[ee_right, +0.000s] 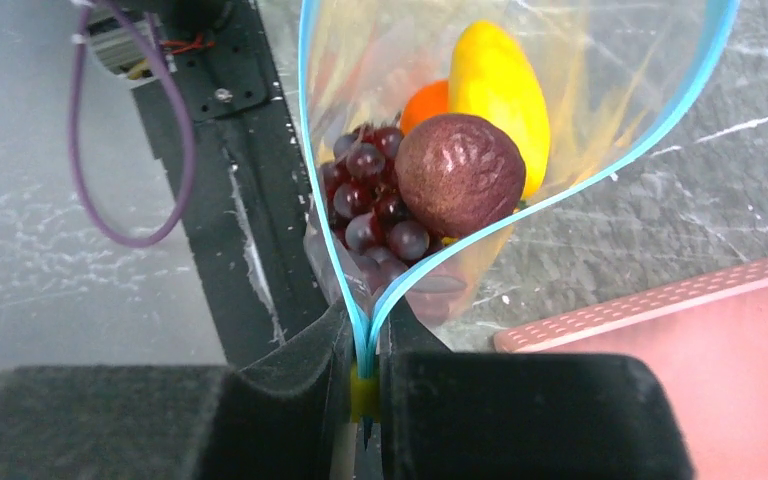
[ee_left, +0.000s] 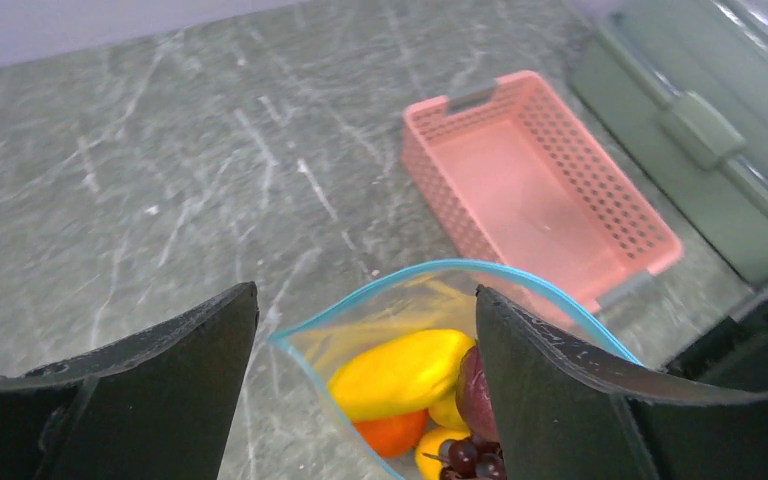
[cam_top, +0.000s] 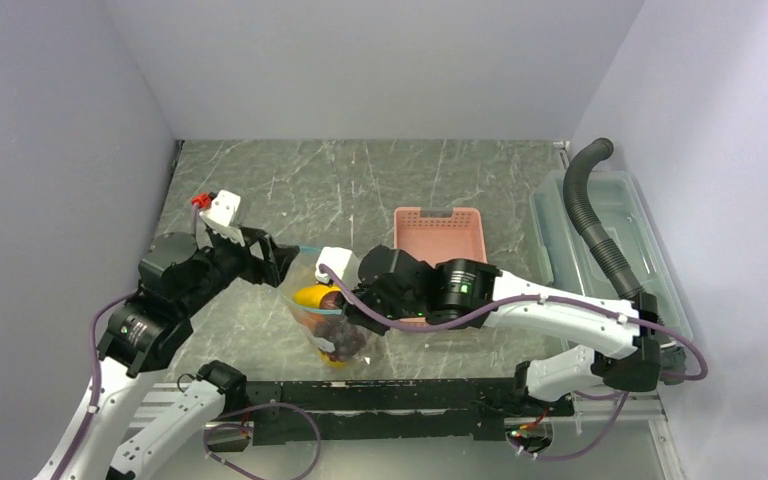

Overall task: Place the food in the zip-top bag and seal the zipper
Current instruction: Zip the zipper food storage bag at the center of the board.

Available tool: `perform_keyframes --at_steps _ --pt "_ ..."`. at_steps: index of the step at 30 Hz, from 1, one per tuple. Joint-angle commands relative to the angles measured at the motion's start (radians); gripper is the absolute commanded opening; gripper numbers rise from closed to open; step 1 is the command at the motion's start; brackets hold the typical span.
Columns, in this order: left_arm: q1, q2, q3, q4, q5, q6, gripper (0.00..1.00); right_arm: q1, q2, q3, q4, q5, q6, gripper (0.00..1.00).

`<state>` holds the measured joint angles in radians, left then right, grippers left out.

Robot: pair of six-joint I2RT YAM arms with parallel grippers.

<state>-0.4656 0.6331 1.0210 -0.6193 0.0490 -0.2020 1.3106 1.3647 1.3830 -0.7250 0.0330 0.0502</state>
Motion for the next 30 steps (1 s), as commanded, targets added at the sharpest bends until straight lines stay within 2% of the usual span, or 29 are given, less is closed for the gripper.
perform_keyframes --at_steps 1,9,13,23,30 --pt "0.001 -0.017 0.010 0.070 0.262 0.082 0.85 0.003 -0.081 0.087 -0.038 -0.119 -0.041 0.00" --pt "-0.011 0.012 0.032 0.070 0.666 0.135 0.86 0.004 -0.132 0.112 -0.093 -0.289 -0.070 0.00" --pt "-0.011 0.016 0.041 0.096 0.823 0.131 0.86 0.004 -0.135 0.128 -0.119 -0.332 -0.077 0.00" --pt "-0.011 0.036 0.029 0.194 1.098 0.075 0.87 0.004 -0.096 0.170 -0.123 -0.462 -0.107 0.00" --pt "-0.012 0.005 -0.070 0.404 1.192 -0.028 0.87 0.004 -0.047 0.247 -0.141 -0.521 -0.123 0.00"
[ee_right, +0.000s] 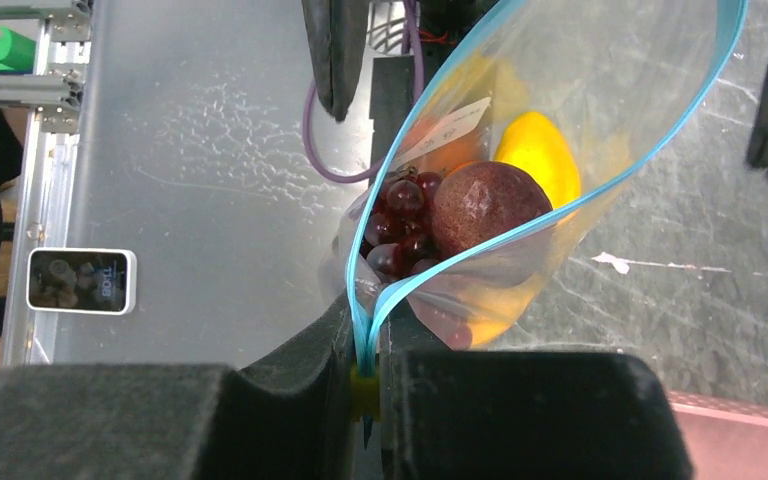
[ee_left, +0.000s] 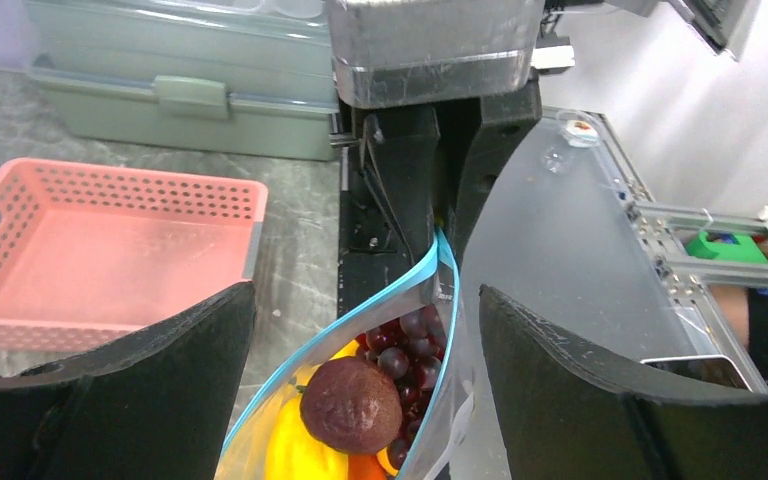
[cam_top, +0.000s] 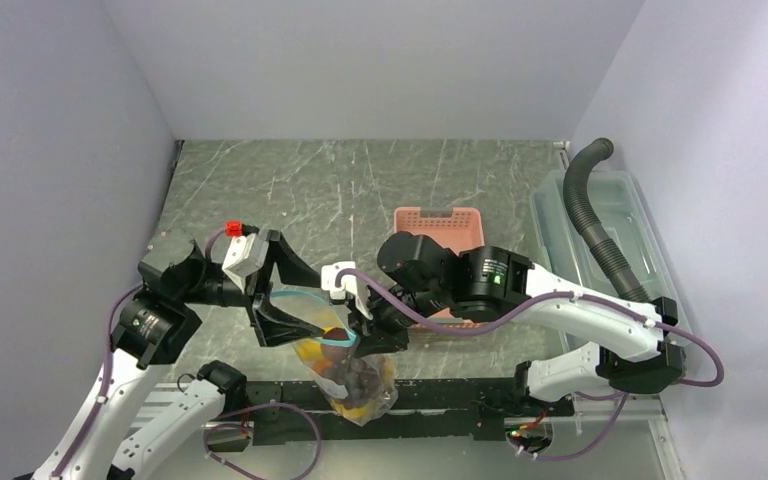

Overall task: Place the food in the zip-top bag and seal the zipper
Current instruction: Zip the zipper food storage bag at the center of the board.

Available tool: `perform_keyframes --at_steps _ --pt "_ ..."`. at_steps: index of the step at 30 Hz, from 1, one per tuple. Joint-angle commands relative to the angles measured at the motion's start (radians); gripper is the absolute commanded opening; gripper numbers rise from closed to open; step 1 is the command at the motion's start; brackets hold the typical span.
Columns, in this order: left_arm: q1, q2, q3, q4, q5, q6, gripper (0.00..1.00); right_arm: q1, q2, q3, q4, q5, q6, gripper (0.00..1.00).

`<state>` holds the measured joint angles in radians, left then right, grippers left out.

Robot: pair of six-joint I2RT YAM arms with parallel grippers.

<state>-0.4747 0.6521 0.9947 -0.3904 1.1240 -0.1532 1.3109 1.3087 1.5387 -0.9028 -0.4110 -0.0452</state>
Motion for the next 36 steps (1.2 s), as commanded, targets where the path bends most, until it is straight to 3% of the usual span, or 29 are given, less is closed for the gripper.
perform_keyframes --at_steps 1,10,16,36 --pt "-0.002 -0.016 -0.057 0.211 0.132 -0.097 0.87 0.004 0.021 0.108 0.028 -0.081 -0.031 0.00" --pt "-0.013 0.020 -0.077 0.294 0.233 -0.157 0.86 0.004 0.107 0.244 -0.041 -0.074 -0.053 0.00" --pt "-0.042 0.018 -0.063 0.189 0.236 -0.074 0.85 0.004 0.144 0.302 -0.078 -0.022 -0.055 0.00" --pt "-0.085 0.030 -0.056 -0.009 0.121 0.076 0.59 0.004 0.188 0.441 -0.198 0.108 -0.006 0.00"
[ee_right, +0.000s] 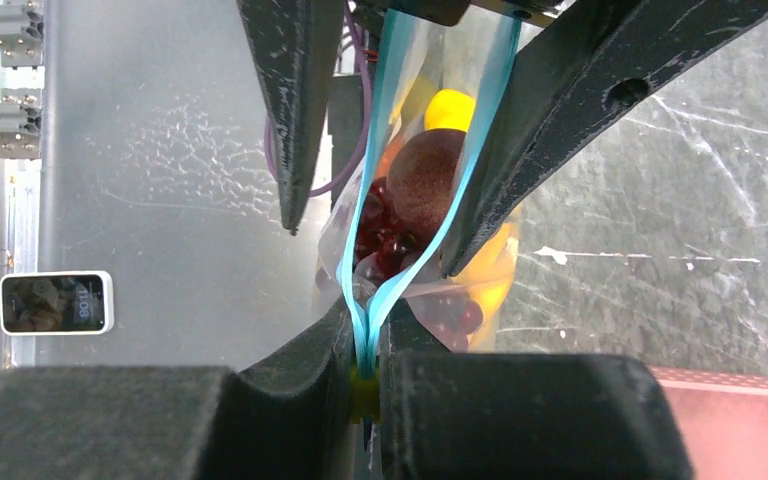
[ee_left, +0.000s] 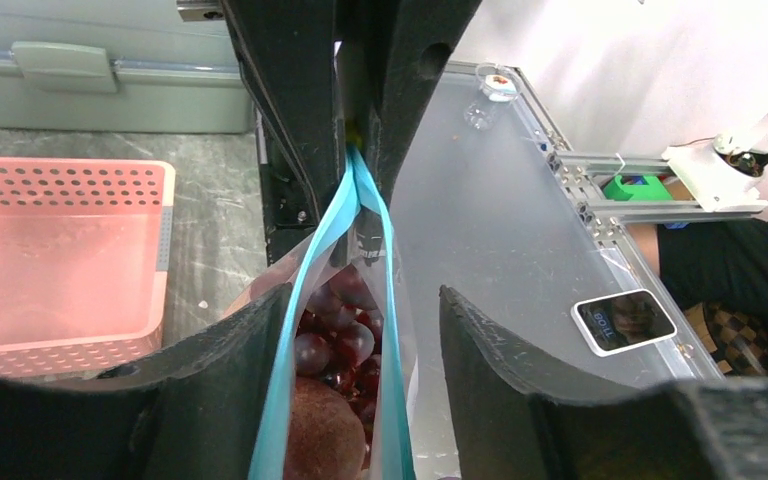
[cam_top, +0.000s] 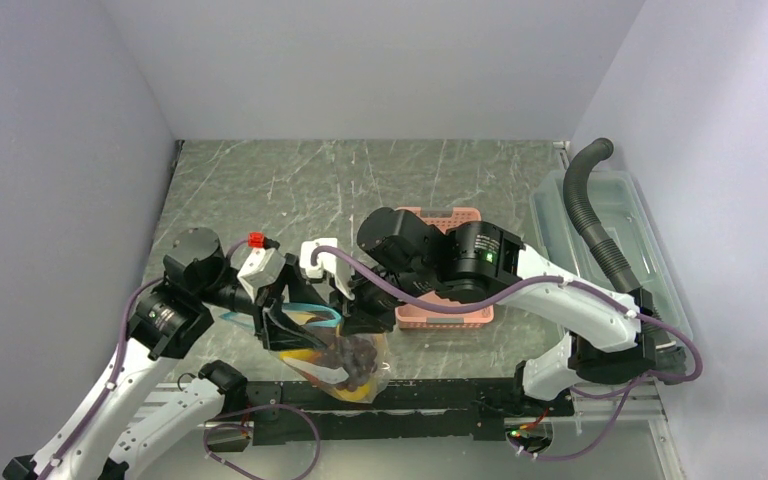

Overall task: Place the food in the zip-top bag and seal the zipper
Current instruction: Zip the zipper food storage bag at the center of the board.

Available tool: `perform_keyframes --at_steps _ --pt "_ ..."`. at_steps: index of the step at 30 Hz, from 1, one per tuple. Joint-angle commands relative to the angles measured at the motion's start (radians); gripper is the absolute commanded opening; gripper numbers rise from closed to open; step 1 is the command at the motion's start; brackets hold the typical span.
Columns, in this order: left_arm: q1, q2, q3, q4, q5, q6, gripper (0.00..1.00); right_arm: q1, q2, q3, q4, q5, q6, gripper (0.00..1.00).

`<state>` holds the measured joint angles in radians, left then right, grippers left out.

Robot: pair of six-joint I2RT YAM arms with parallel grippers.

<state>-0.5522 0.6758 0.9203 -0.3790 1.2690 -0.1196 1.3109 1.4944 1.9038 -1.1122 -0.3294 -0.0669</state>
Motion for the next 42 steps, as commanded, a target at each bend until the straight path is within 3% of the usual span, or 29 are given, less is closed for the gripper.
perform_keyframes --at_steps 1,8,10,18,20,26,32,36,42 --pt "-0.009 0.006 0.020 -0.026 -0.032 0.046 0.57 0.004 0.007 0.082 0.004 0.029 0.015 0.00" --pt "-0.014 -0.005 0.014 -0.036 -0.059 0.055 0.30 0.004 0.024 0.099 -0.028 0.052 0.011 0.00" --pt "-0.016 -0.010 0.012 -0.036 -0.057 0.057 0.01 0.004 0.025 0.103 -0.036 0.061 0.013 0.00" --pt "-0.020 -0.021 0.015 -0.060 -0.098 0.077 0.00 0.004 0.028 0.108 -0.061 0.100 0.023 0.02" --pt "-0.020 -0.022 0.020 -0.071 -0.101 0.087 0.00 0.004 0.011 0.076 -0.040 0.110 0.027 0.09" --pt "-0.020 -0.035 0.013 -0.064 -0.102 0.083 0.00 0.003 -0.100 -0.089 0.100 0.166 0.041 0.49" --pt "-0.020 -0.041 0.012 -0.060 -0.099 0.081 0.00 0.002 -0.270 -0.313 0.325 0.216 0.065 0.70" --pt "-0.020 -0.040 0.012 -0.058 -0.094 0.082 0.00 0.002 -0.360 -0.433 0.473 0.215 0.095 0.74" --pt "-0.020 -0.043 0.012 -0.054 -0.095 0.078 0.00 0.002 -0.397 -0.523 0.592 0.180 0.121 0.73"
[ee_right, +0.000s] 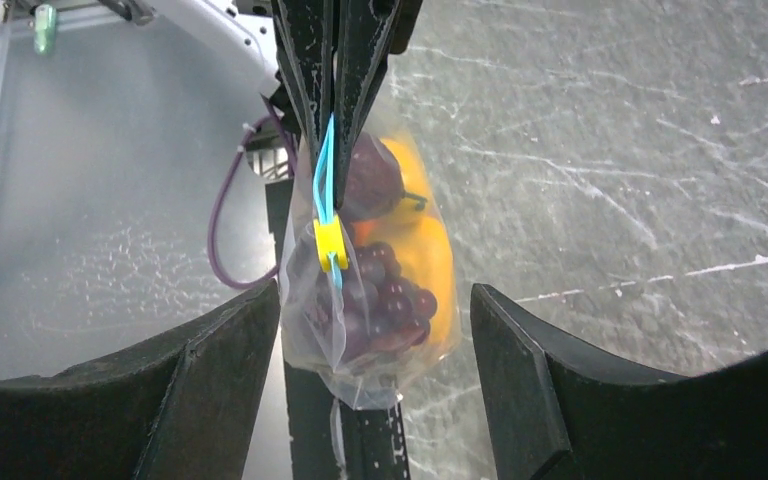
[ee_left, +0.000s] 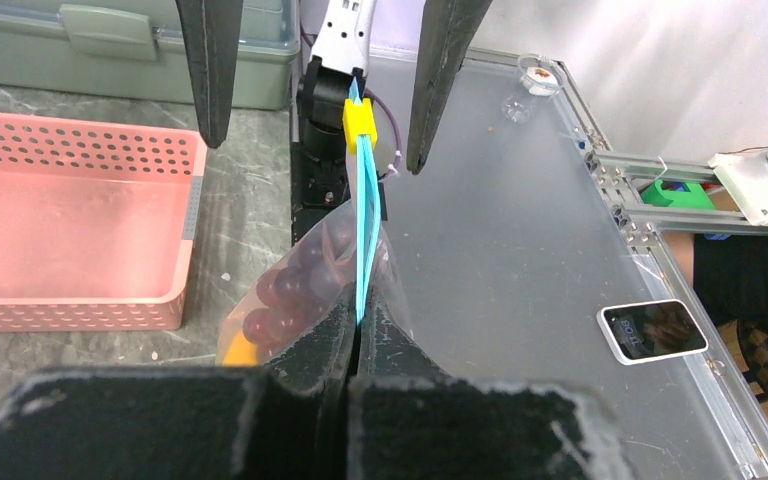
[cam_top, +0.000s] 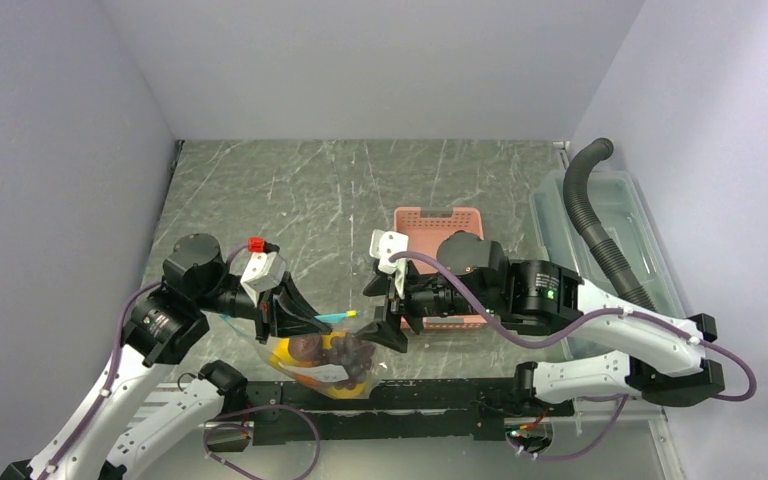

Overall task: Place the food in the zip-top bag and seal the zipper
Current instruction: Zip the zipper food storage bag at the center of the board.

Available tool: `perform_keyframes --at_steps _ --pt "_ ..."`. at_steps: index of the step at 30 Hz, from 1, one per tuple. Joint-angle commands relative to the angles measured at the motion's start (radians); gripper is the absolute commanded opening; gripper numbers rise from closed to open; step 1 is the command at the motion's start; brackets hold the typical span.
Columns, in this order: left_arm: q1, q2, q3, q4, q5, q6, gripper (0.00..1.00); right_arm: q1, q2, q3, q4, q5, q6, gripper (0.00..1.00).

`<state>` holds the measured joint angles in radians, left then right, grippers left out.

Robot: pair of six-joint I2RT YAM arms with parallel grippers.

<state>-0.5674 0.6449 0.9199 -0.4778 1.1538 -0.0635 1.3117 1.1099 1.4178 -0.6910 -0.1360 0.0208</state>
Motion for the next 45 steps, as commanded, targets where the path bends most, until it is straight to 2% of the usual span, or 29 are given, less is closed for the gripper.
perform_keyframes --at_steps 1,11,22,32,45 --pt "-0.005 -0.012 0.013 0.047 0.023 0.021 0.00 0.001 -0.010 -0.043 0.182 -0.023 0.035 0.72" --pt "-0.005 -0.018 0.012 0.046 0.030 0.022 0.00 0.001 0.012 -0.083 0.238 -0.076 0.037 0.61" --pt "-0.005 -0.023 0.014 0.051 0.030 0.022 0.00 0.001 -0.053 -0.199 0.370 -0.135 0.059 0.57" --pt "-0.004 -0.025 0.014 0.050 0.033 0.023 0.00 0.000 -0.061 -0.213 0.404 -0.136 0.066 0.36" --pt "-0.005 -0.024 0.014 0.052 0.029 0.024 0.00 -0.002 -0.051 -0.231 0.406 -0.172 0.064 0.34"
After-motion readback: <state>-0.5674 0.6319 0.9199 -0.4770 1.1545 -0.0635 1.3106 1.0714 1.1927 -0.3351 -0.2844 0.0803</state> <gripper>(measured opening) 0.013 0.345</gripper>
